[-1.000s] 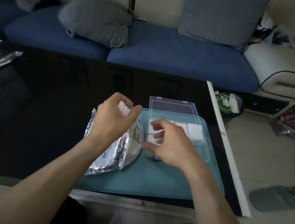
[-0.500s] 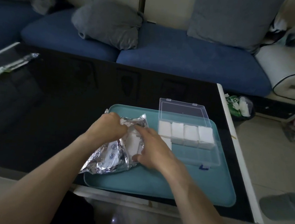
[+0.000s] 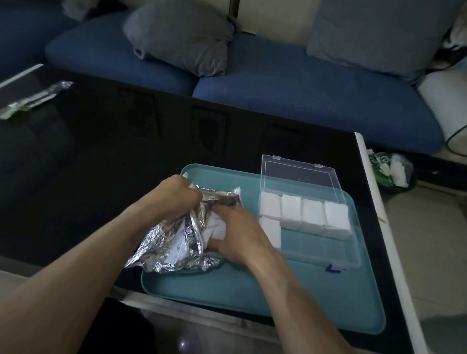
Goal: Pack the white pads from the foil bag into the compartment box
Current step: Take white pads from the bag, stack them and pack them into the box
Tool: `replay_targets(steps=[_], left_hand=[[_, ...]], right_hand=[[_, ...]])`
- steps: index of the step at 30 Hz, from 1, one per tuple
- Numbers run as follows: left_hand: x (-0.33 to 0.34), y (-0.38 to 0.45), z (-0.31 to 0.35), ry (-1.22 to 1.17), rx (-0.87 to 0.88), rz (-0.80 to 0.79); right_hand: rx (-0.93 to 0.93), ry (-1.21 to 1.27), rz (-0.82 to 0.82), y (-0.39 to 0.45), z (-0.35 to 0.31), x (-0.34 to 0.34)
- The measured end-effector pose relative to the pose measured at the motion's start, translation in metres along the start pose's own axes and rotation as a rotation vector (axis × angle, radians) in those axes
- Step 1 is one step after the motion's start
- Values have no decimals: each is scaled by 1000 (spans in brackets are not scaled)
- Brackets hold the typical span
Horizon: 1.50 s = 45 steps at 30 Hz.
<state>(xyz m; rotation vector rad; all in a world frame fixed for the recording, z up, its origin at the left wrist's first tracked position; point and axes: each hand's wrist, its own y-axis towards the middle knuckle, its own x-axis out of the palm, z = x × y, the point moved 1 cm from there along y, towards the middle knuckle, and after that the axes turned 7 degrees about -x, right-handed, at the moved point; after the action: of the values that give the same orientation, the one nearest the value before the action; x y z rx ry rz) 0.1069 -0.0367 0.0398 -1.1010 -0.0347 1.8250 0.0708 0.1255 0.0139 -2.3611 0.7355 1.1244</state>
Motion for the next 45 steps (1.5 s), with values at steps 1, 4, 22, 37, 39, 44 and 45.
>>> replay_targets(steps=[1, 4, 22, 37, 39, 44, 45], left_hand=[[0, 1, 0, -3, -4, -4], [2, 0, 0, 35, 6, 0], [7, -4, 8, 190, 123, 175], [11, -35, 30, 75, 285, 247], [12, -39, 36, -49, 342, 273], [22, -55, 47, -381, 423, -34], [25, -56, 48, -425, 416, -71]], right_hand=[[3, 3, 19, 0, -1, -1], [18, -8, 80, 2, -2, -3], [35, 277, 486, -17, 13, -39], [270, 780, 696, -47, 35, -84], [283, 863, 696, -51, 34, -88], [249, 1022, 534, -56, 25, -89], [236, 1009, 488, -57, 25, -88]])
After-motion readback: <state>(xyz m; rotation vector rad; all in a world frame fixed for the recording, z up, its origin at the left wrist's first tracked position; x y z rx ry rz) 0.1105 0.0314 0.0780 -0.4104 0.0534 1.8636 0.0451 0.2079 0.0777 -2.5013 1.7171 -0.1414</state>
